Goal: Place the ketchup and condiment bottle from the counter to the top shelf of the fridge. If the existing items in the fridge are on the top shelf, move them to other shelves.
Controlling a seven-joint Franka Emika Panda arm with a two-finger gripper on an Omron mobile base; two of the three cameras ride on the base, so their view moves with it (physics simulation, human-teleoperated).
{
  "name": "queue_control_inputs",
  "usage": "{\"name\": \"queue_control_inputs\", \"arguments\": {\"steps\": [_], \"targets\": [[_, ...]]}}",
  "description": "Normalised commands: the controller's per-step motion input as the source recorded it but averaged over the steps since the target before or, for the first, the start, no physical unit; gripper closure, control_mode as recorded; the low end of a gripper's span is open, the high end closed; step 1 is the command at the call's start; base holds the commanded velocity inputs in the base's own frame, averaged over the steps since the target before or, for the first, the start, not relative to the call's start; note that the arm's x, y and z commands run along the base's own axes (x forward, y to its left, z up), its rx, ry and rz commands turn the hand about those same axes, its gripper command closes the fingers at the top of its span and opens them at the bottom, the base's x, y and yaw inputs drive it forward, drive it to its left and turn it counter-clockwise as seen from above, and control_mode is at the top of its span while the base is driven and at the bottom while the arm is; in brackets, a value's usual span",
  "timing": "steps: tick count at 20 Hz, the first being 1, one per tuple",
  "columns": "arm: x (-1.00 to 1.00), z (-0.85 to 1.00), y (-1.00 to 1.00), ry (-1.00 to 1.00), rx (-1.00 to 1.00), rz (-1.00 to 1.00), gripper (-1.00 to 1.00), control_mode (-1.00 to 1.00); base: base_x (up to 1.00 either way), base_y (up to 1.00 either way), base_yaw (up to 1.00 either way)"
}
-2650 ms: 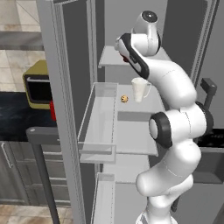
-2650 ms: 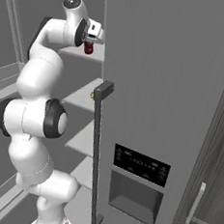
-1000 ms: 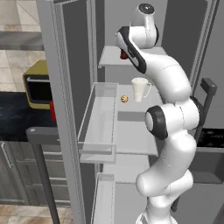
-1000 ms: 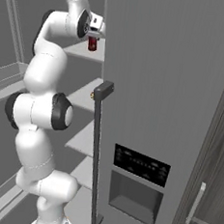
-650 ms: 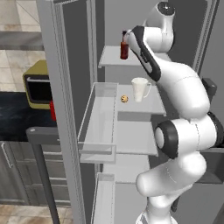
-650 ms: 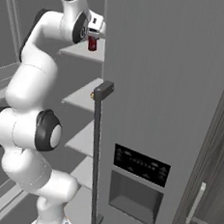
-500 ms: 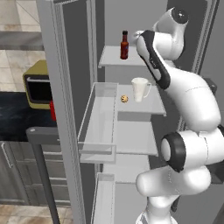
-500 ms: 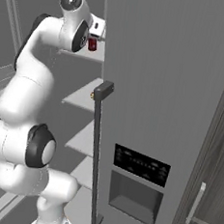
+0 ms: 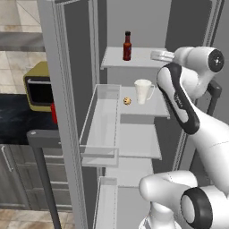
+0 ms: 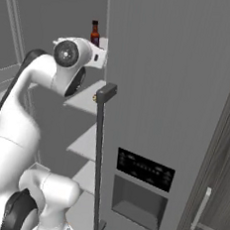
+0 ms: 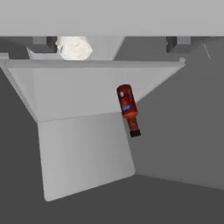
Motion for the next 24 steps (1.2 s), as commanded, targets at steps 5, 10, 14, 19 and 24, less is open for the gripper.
{"name": "queue_control_inputs", "arguments": {"steps": [5, 10, 14, 19, 24], "targets": [[-1.00, 0.00, 0.00, -0.05, 0.00, 0.00, -1.00, -1.00, 0.00, 0.00, 0.00], [-1.00, -0.18, 0.00, 0.00, -0.04, 0.00, -1.00, -1.00, 0.00, 0.00, 0.00], [-1.00, -0.29, 0.00, 0.05, -0.11, 0.00, -1.00, -1.00, 0.00, 0.00, 0.00], [-1.00, -0.06, 0.00, 0.20, -0.16, 0.02, -1.00, -1.00, 0.00, 0.00, 0.00], [-1.00, -0.26, -0.02, 0.24, -0.22, 0.08, -1.00, -1.00, 0.00, 0.00, 0.00]]}}
